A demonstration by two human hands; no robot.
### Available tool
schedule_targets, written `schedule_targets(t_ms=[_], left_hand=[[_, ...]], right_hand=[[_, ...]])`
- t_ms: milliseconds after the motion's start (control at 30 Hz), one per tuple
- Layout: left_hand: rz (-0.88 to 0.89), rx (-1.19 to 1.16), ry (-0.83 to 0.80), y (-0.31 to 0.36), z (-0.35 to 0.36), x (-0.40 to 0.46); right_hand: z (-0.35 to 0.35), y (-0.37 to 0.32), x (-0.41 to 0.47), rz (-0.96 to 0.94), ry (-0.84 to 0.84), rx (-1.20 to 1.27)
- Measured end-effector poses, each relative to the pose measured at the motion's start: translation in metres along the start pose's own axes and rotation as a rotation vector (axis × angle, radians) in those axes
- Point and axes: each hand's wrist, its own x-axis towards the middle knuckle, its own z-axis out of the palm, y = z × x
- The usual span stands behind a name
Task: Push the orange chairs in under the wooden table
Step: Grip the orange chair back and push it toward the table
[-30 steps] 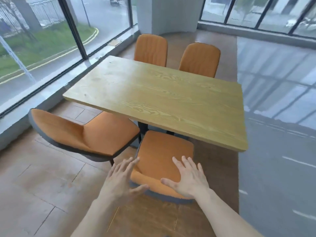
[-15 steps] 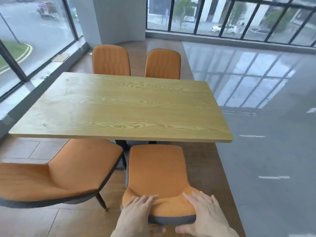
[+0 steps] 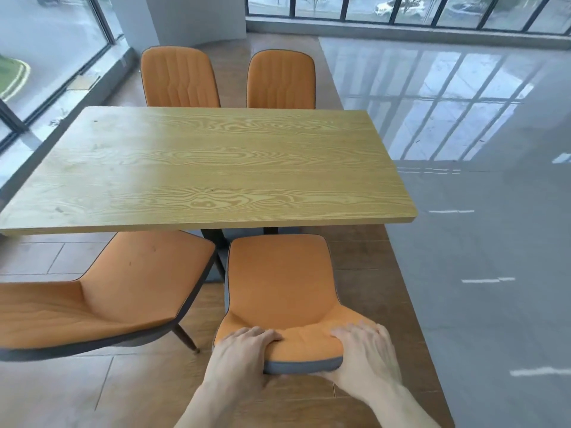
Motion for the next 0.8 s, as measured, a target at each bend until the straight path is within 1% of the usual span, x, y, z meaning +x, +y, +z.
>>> schedule_targets(t_ms=[500, 600, 700, 800], left_hand=[[-0.026, 0.041, -0.003, -0.004, 0.002, 0.001], [-0.044, 0.053, -0.014, 0.001, -0.002, -0.003], [-0.036, 0.038, -0.012, 0.000, -0.013, -0.012], [-0.015, 0.032, 0.042, -0.021, -0.038, -0.026]], right_hand=[[0.001, -0.001, 0.004, -0.008, -0.006, -0.006], [-0.003, -0.002, 0.003, 0.005, -0.056, -0.011], [-0.012, -0.005, 0.000, 0.049, -0.148, 0.023], [-0.022, -0.015, -0.002, 0.030, -0.211, 0.083]])
